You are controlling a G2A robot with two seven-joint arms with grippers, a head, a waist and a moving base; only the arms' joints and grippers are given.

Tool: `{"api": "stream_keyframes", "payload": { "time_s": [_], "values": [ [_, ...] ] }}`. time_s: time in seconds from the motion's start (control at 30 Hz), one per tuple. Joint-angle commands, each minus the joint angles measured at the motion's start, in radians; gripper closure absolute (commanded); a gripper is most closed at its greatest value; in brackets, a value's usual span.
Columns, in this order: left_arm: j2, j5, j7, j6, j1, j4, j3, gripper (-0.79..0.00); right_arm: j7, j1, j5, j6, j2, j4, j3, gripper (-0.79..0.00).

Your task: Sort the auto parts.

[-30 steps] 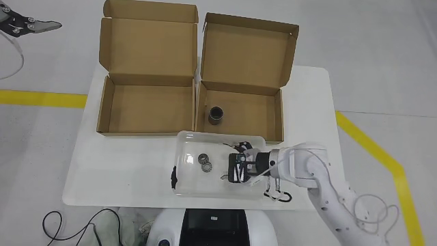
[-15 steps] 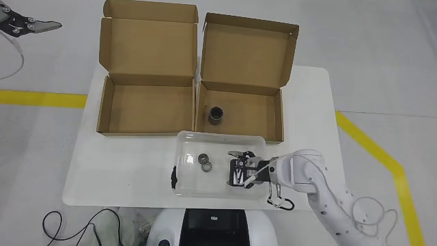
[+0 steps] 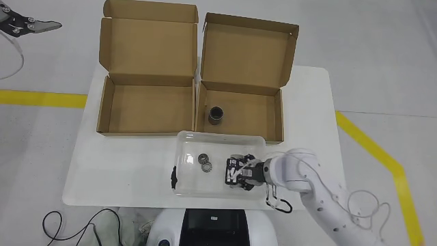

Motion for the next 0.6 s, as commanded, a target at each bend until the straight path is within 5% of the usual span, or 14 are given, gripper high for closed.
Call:
{"api": "stream_keyframes", "payload": {
  "time_s": [0.0,0.3,0.53,0.57],
  "values": [
    [0.000,0.000,0.000,0.000,0.000,0.000,0.000,-0.785,0.032,0.008,0.016,0.014,0.000,0.005,-0.009,-0.606],
    [0.000,0.000,0.000,0.000,0.000,0.000,0.000,-0.785,0.116,0.052,0.061,0.073,-0.004,0.048,-0.063,-0.545],
    [0.000,0.000,0.000,0.000,0.000,0.000,0.000,-0.785,0.142,0.076,0.071,0.094,-0.006,0.061,-0.093,-0.025],
    [0.000,0.000,0.000,0.000,0.000,0.000,0.000,-0.785,0.146,0.079,0.072,0.097,-0.006,0.063,-0.095,0.000]
  ]
}}
